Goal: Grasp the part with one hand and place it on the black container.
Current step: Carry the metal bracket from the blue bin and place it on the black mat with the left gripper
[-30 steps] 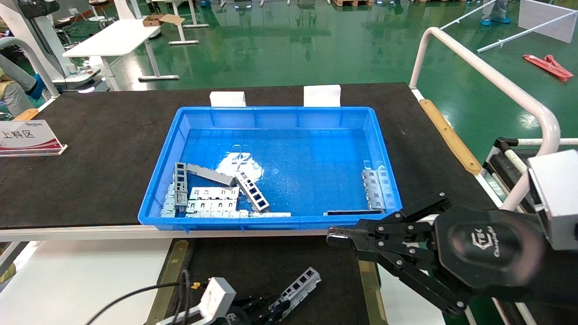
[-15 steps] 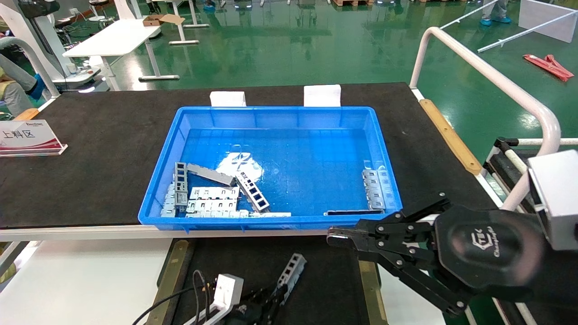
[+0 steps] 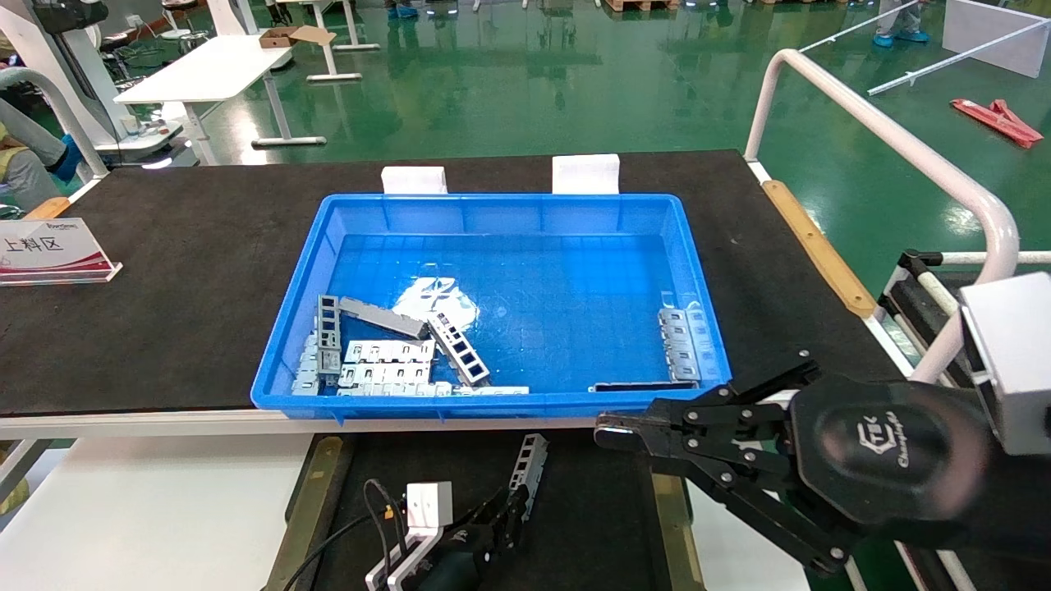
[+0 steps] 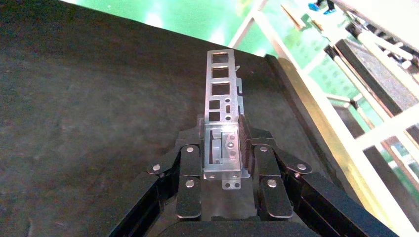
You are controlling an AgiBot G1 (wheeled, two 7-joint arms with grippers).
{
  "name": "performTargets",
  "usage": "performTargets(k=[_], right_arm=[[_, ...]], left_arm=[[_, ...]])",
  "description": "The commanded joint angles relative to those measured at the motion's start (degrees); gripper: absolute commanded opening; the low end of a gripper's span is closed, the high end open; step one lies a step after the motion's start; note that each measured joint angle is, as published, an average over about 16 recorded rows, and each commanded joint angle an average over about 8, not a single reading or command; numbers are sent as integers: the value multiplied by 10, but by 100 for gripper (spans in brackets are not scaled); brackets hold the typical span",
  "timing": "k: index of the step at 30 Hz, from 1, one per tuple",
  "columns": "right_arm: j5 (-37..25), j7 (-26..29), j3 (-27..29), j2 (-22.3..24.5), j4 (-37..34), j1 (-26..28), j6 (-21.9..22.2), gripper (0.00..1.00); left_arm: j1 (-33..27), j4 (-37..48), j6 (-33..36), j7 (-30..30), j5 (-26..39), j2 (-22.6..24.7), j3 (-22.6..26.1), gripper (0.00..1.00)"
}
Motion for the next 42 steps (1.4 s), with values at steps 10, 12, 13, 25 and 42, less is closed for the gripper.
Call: performTargets(k=[10,12,13,25,42], right_arm=[[0,0,0,0,0,0,0,0],[0,0,0,0,0,0,0,0],[0,0,0,0,0,0,0,0],[0,0,0,0,0,0,0,100],[0,0,0,0,0,0,0,100]], left_arm=[[-11,9,-29,13,-69,10,19,0],[-13,11,-33,17,-82,11,27,0],[-14,12,-35,19,-88,11,30,0],[-23,14,-46,52,-160,12,65,94],[-25,12,-36,123,-252,10,87,100]])
